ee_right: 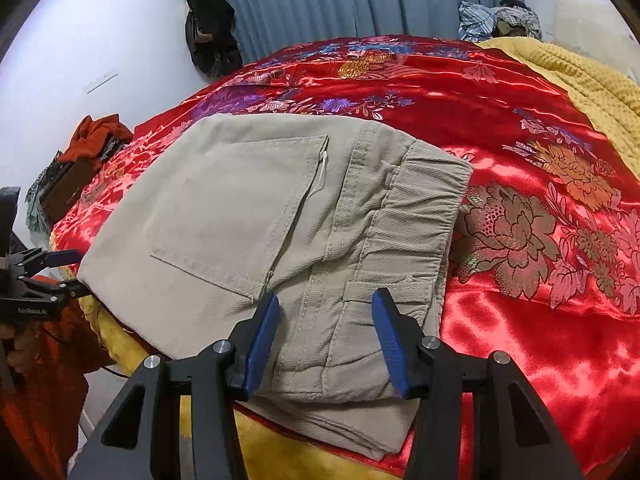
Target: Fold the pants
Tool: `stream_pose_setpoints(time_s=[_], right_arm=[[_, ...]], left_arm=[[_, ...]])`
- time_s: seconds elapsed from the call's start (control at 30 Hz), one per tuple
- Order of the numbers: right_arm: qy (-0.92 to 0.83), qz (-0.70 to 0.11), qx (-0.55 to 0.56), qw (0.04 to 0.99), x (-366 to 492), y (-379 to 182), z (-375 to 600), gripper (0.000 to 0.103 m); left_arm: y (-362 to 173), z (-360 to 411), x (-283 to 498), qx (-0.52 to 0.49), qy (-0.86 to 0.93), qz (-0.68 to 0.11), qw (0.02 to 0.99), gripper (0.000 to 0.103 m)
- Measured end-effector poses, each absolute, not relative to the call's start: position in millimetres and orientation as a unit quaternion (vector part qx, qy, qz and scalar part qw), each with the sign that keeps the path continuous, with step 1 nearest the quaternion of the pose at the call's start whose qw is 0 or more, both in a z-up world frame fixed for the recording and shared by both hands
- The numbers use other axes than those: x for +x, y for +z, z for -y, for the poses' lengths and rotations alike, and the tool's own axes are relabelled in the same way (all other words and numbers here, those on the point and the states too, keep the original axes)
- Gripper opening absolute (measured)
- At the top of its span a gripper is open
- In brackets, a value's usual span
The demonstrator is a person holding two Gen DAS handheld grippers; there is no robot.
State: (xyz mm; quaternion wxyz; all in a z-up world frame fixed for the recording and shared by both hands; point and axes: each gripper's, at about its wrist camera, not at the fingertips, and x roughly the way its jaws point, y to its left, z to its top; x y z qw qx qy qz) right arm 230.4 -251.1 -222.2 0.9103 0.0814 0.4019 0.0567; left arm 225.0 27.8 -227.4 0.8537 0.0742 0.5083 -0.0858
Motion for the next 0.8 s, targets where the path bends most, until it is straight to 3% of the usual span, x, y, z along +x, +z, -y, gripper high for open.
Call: stream_pose_setpoints(time_s=[0.2, 0.47, 0.57, 0.63, 0.8], right_arm=[[0.053, -0.4, 0.073, 0.912, 229.6, -223.3, 248.7, 0.049], [0.054, -0.379, 0.08, 0.92, 218.2, -205.5, 247.8, 0.05], [0.082, -0.343, 0.147, 0.924, 201.5, -187.2, 267.3, 0.053], [0.076, -0.332, 0.204, 0.918, 190.7, -183.2, 294.5, 0.062], [0.102, -0.361, 0.352, 0.858, 180.2, -205.1, 356.0, 0.063]], left_arm=[[-220.5, -35.1, 212.8, 0.108, -0.041, -0.511, 0.852, 0.093], [-183.1, -61.8, 200.5, 0.04, -0.061, -0.481, 0.874, 0.093], [-178.0, -50.5, 211.8, 0.032, -0.086, -0.476, 0.875, 0.093], [-179.5, -44.3, 226.8, 0.02, -0.103, -0.482, 0.87, 0.093], [-192.1, -30.7, 268.0, -0.021, -0.155, -0.511, 0.845, 0.093]])
